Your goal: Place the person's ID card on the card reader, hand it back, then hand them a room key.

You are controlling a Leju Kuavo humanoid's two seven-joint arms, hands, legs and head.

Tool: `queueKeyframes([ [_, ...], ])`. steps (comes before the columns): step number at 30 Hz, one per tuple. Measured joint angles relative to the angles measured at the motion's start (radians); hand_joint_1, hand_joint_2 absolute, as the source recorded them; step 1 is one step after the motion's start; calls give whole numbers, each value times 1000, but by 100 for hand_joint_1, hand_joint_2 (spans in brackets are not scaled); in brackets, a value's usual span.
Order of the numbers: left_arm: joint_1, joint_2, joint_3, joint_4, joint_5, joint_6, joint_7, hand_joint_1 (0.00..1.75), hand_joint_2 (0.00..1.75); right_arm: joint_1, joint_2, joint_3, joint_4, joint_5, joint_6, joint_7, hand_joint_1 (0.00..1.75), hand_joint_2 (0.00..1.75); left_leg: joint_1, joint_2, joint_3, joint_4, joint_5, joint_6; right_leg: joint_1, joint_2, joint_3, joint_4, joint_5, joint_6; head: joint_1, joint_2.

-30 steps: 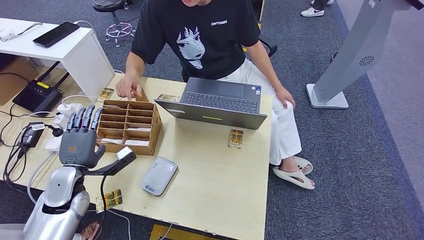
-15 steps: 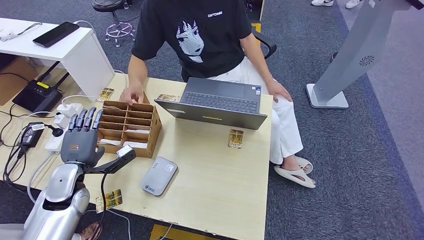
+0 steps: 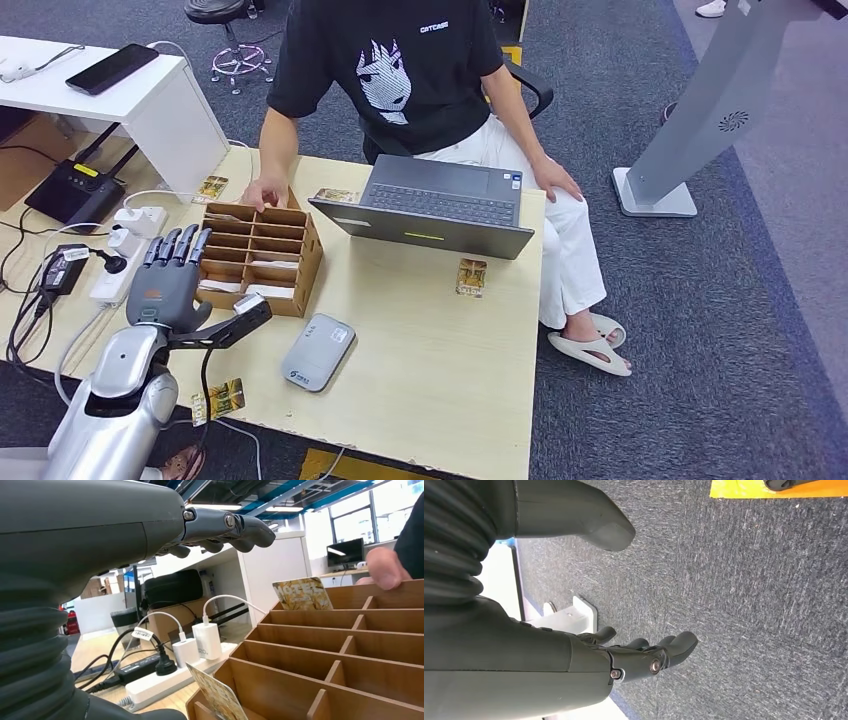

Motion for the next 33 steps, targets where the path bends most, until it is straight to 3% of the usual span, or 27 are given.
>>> queueKeyframes([
  [27, -32, 13, -2, 94, 97, -73, -36, 3, 175, -3, 0, -16, 0, 22, 0, 2, 0, 175, 0, 0, 0, 0, 0, 0, 0, 0, 0, 0, 0, 0, 0, 0],
  [30, -32, 14, -4, 98, 100, -73, -36, 20, 175, -3, 0, -20, 0, 23, 0, 0, 0, 175, 0, 0, 0, 0, 0, 0, 0, 0, 0, 0, 0, 0, 0, 0],
  [33, -32, 16, -6, 100, 103, -71, -36, 68, 175, -3, 0, -21, 0, 27, 0, 0, 0, 175, 0, 0, 0, 0, 0, 0, 0, 0, 0, 0, 0, 0, 0, 0],
])
